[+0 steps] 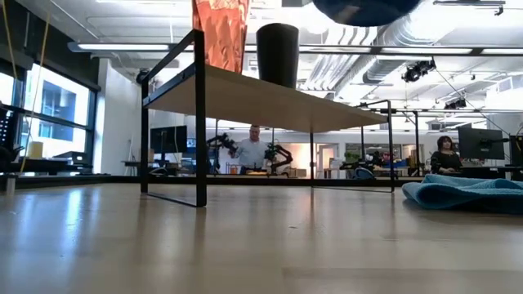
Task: Stack small to large cups/mugs on shelf
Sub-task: Put the blue mug on the shelf
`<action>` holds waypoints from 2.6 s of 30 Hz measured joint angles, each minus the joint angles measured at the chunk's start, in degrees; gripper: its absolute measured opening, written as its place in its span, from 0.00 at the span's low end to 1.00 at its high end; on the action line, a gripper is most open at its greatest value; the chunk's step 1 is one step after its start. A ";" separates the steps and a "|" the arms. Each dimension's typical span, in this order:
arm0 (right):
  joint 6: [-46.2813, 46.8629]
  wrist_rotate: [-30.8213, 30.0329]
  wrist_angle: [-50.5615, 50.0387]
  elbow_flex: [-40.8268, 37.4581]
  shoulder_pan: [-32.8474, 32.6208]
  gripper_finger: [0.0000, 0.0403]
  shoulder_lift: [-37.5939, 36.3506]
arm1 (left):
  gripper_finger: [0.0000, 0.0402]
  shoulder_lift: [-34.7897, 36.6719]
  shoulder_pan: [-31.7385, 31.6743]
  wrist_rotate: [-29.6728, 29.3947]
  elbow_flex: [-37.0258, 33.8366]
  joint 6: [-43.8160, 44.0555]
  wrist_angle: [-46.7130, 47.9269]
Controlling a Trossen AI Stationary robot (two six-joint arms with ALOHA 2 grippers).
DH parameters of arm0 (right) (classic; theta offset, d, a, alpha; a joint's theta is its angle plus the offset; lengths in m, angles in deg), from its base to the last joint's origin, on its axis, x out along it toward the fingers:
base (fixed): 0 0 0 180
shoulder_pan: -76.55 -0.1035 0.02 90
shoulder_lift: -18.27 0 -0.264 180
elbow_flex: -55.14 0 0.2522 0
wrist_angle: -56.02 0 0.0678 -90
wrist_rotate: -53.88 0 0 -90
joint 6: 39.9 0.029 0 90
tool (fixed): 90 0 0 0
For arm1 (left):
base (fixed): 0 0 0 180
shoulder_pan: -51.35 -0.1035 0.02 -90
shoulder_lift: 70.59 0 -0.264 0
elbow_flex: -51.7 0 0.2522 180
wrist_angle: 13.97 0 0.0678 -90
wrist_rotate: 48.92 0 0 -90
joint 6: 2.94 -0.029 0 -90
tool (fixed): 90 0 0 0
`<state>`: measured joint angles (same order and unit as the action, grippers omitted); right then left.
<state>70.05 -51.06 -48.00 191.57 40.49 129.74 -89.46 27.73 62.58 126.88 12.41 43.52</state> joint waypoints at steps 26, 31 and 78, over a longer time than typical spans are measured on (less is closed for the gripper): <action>-14.71 0.15 0.18 -28.15 15.74 0.00 -38.95 | 0.21 -2.96 0.00 -9.10 -0.03 3.55 -3.81; -24.19 0.20 0.26 -29.11 24.13 0.00 -43.54 | 0.21 -5.11 0.00 -9.14 -0.01 3.60 -3.79; -96.07 26.20 0.38 -6.50 75.49 0.00 -15.85 | 0.21 -8.00 0.00 -12.14 -0.01 14.07 -1.36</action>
<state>-26.01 -24.86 -47.62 185.07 115.99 113.89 -97.46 27.73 50.44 126.87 26.47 42.16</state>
